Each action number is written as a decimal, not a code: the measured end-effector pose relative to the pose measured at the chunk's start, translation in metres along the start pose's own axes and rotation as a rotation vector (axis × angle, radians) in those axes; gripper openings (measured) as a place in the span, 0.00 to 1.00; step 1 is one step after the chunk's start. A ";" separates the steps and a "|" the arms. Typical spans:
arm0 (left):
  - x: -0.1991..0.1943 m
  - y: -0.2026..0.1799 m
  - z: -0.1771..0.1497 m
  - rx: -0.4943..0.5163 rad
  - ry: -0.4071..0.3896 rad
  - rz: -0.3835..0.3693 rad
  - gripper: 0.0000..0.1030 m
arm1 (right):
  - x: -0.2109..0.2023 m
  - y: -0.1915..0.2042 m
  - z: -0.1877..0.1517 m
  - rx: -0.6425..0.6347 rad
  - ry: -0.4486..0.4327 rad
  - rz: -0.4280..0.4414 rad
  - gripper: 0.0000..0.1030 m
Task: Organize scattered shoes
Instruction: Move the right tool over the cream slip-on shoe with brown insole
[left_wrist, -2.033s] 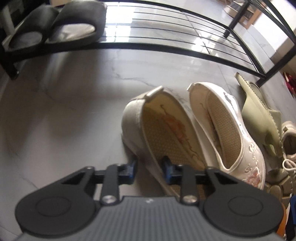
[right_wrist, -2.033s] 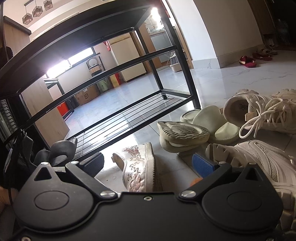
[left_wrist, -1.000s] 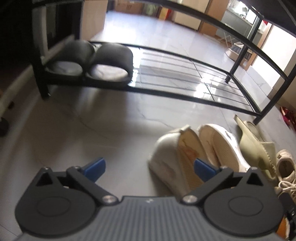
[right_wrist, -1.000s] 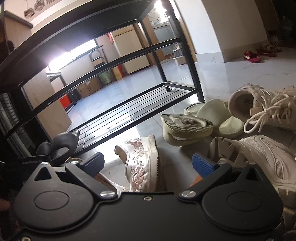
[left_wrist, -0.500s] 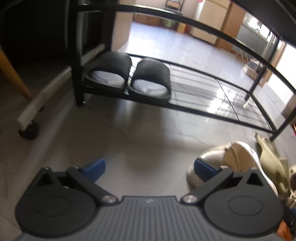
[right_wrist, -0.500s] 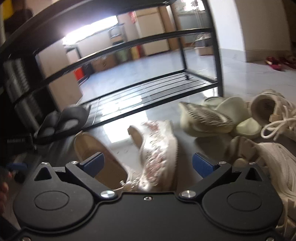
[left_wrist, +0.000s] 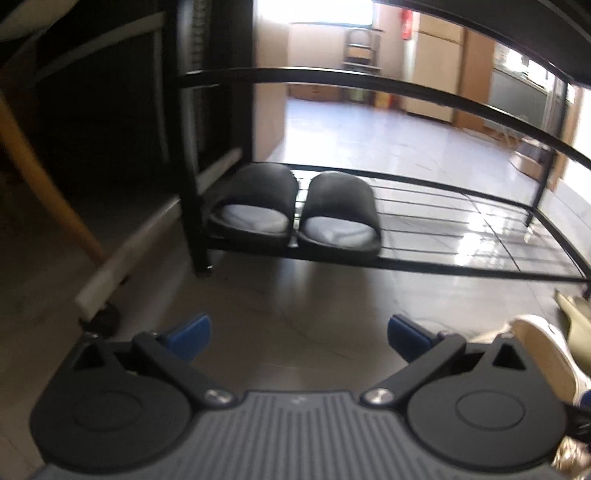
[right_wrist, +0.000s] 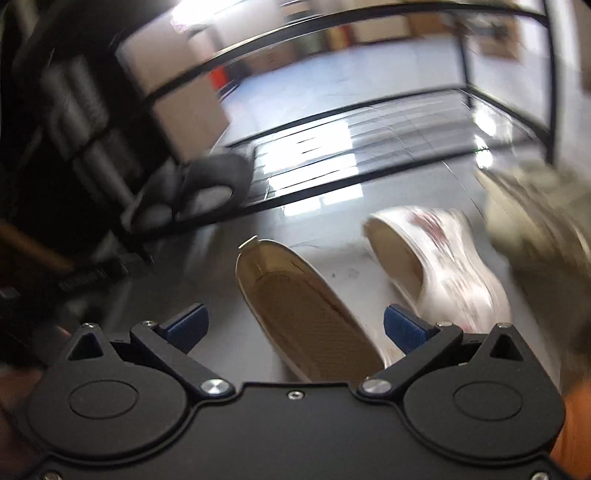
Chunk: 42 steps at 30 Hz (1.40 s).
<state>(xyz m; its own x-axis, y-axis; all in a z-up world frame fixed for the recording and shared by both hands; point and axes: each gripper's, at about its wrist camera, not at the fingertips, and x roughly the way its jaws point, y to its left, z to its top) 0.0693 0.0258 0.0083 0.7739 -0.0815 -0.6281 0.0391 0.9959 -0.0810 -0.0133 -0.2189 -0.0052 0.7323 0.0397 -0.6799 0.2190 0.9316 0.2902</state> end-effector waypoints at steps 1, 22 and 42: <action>0.002 0.007 0.001 -0.040 0.009 0.004 0.99 | 0.005 0.003 0.004 -0.002 0.015 0.008 1.00; 0.020 0.030 0.002 -0.180 0.068 0.005 0.99 | 0.066 0.048 -0.011 -0.203 0.251 -0.086 0.86; 0.021 0.027 0.001 -0.144 0.065 0.050 0.99 | 0.059 0.065 -0.014 -0.372 0.257 0.035 0.96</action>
